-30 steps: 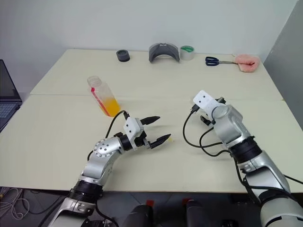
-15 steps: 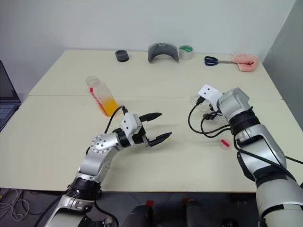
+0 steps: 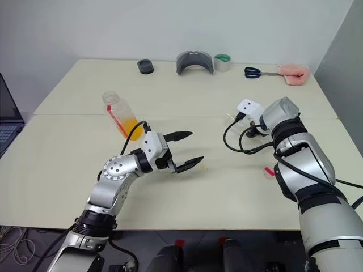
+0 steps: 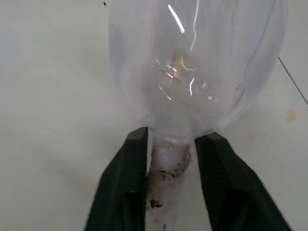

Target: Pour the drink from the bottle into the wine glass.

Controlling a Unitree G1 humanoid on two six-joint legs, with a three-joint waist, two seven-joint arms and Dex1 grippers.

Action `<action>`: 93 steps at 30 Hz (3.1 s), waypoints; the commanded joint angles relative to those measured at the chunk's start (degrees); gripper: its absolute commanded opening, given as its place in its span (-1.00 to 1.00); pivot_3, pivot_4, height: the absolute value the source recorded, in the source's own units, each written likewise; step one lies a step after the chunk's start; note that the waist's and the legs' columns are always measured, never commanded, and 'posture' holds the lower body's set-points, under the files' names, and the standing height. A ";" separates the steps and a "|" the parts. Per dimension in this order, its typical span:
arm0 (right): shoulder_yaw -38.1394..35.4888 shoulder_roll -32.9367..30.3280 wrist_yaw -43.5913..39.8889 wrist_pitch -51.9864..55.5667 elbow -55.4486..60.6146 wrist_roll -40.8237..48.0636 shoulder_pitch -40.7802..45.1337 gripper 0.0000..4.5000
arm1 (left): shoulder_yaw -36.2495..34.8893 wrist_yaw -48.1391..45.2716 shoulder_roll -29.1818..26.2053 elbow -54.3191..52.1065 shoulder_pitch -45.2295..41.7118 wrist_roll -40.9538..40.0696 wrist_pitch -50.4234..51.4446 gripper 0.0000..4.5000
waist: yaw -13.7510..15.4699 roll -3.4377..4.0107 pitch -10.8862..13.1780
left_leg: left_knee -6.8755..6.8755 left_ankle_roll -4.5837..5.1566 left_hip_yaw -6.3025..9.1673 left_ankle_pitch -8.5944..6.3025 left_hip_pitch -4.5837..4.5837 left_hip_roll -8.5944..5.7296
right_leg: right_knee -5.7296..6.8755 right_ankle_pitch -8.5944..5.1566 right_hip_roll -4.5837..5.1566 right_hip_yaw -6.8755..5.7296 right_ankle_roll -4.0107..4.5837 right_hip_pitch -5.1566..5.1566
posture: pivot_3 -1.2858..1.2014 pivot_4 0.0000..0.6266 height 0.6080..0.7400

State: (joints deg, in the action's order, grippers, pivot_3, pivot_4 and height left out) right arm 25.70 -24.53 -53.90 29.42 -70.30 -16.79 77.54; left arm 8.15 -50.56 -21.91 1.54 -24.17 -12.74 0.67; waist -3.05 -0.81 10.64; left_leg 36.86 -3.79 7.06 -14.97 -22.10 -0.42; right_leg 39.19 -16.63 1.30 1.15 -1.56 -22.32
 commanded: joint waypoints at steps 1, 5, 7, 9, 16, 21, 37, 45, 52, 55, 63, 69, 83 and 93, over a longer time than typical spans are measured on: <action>-1.62 -0.06 0.15 -1.14 -1.34 -0.65 2.71 -0.86 | -0.16 0.42 -0.65 -2.62 0.18 0.45 -0.31 1.00 | -0.04 0.00 0.00 | 0.00 0.00 0.00 0.00 0.00 0.00 | 0.00 0.00 0.00 0.00 0.00 0.00 | 0.03 -0.52 1.00; -3.97 0.29 1.55 -0.11 -1.62 0.41 3.03 -0.86 | -0.36 0.58 -0.60 -2.85 0.41 0.04 0.32 1.00 | -0.04 0.00 0.00 | 0.00 0.00 -0.01 0.00 0.00 0.00 | 0.00 0.00 0.00 0.01 0.00 0.00 | 0.03 -0.52 1.00; -6.87 0.31 3.75 1.19 -1.81 2.15 4.06 -0.86 | -0.79 0.67 -0.56 -3.19 0.59 -0.78 1.50 1.00 | -0.04 0.02 0.01 | 0.00 0.00 -0.01 0.00 0.00 0.00 | 0.02 0.00 0.00 0.02 0.01 0.00 | 0.03 -0.52 1.00; -12.18 0.30 8.47 1.90 -1.84 5.58 5.58 -0.86 | -1.41 0.57 -0.90 -3.59 0.84 -1.73 3.12 1.00 | -0.04 0.06 0.04 | 0.00 -0.01 -0.01 0.00 0.00 0.00 | 0.04 0.00 0.00 0.03 0.01 -0.02 | 0.03 -0.52 1.00; -34.85 1.47 23.14 -5.90 0.22 22.23 3.41 -0.87 | -3.85 -1.44 -4.52 -4.55 1.35 -4.65 8.28 1.00 | -0.12 0.20 0.12 | -0.03 0.01 -0.11 -0.01 -0.02 0.03 | 0.16 0.00 -0.04 0.14 0.02 -0.12 | 0.03 -0.52 1.00; -37.23 4.60 27.74 -13.28 3.55 23.77 -3.40 -0.87 | -4.56 -2.71 -5.82 -4.41 -0.17 -5.96 10.17 1.00 | -0.18 0.18 0.12 | 0.02 0.02 -0.16 -0.01 0.03 0.00 | 0.21 0.00 -0.01 0.19 0.02 -0.04 | 0.03 -0.52 1.00; -35.25 12.60 35.48 -18.86 27.87 23.43 -28.99 -0.87 | -5.84 -6.85 -8.87 -4.94 -3.60 -10.65 18.67 1.00 | -0.24 0.15 0.08 | 0.03 0.02 -0.86 -0.01 0.18 0.04 | 0.69 0.00 -0.09 1.00 0.00 -0.43 | 0.03 -0.52 1.00; -33.86 13.76 37.34 -9.02 50.79 25.34 -46.06 -0.87 | -6.05 -7.19 -9.57 -5.38 -3.74 -11.03 19.85 1.00 | -0.04 -0.08 -0.09 | 0.03 0.03 -0.83 -0.02 0.35 0.02 | 0.62 -0.01 -0.09 1.04 -0.01 -0.23 | 0.03 -0.52 1.00; -31.57 15.78 37.08 -9.39 56.06 25.60 -47.88 -0.88 | -6.18 -6.63 -9.42 -5.72 -4.03 -10.63 20.07 1.00 | -0.16 -0.10 -0.10 | -0.06 0.05 -0.84 -0.03 0.69 0.09 | 0.52 -0.02 -0.21 1.05 -0.03 0.09 | 0.03 -0.52 1.00; -31.02 17.07 36.34 -12.40 56.12 25.99 -45.69 -0.88 | -6.96 -5.09 -9.67 -6.60 -3.60 -10.36 20.29 1.00 | -0.28 -0.11 -0.10 | -0.07 0.04 -0.84 -0.03 0.68 0.10 | 0.49 -0.02 -0.20 1.06 -0.03 0.07 | 0.03 -0.52 1.00; -23.95 21.94 31.72 -19.93 52.45 23.90 -40.49 -0.88 | -11.99 1.88 -11.92 -9.39 -0.27 -8.58 20.48 1.00 | -1.74 -0.09 -0.05 | -0.19 0.04 -0.90 -0.03 0.68 0.22 | 0.56 -0.02 -0.29 1.13 -0.03 -0.08 | 0.03 -0.52 1.00; -19.96 24.40 29.71 -24.63 45.23 21.96 -37.41 -0.88 | -14.03 2.19 -14.66 -15.08 4.40 -10.78 24.15 1.00 | -1.40 -0.10 -0.02 | -0.17 0.04 -0.84 -0.03 0.55 0.15 | 0.46 -0.01 -0.21 1.10 -0.03 -0.12 | 0.03 -0.52 1.00; -19.47 25.13 27.92 -31.73 34.35 20.63 -33.70 -0.88 | -23.29 4.95 -18.69 -23.06 11.93 -16.86 30.75 1.00 | -1.50 -0.10 -0.01 | -0.17 0.04 -0.82 -0.03 0.51 0.15 | 0.36 0.01 -0.19 1.09 -0.06 -0.12 | 0.03 -0.52 1.00; -19.69 25.21 27.63 -32.31 35.50 20.92 -35.14 -0.31 | -23.47 6.02 -19.01 -23.43 9.99 -17.91 31.26 1.00 | -1.52 -0.10 -0.02 | -0.17 0.04 -0.82 -0.03 0.51 0.15 | 0.36 0.01 -0.20 1.09 -0.06 -0.12 | 0.03 -0.52 1.00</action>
State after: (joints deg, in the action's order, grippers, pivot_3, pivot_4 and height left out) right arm 6.36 0.57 -26.05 -2.12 -36.60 3.77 42.61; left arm -14.14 -44.55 -40.30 -20.16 -13.28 -29.31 32.40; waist -4.57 -0.92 10.62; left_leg 36.69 -3.75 6.24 -14.99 -21.60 -0.27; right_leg 39.55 -16.62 1.10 2.23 -1.62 -22.43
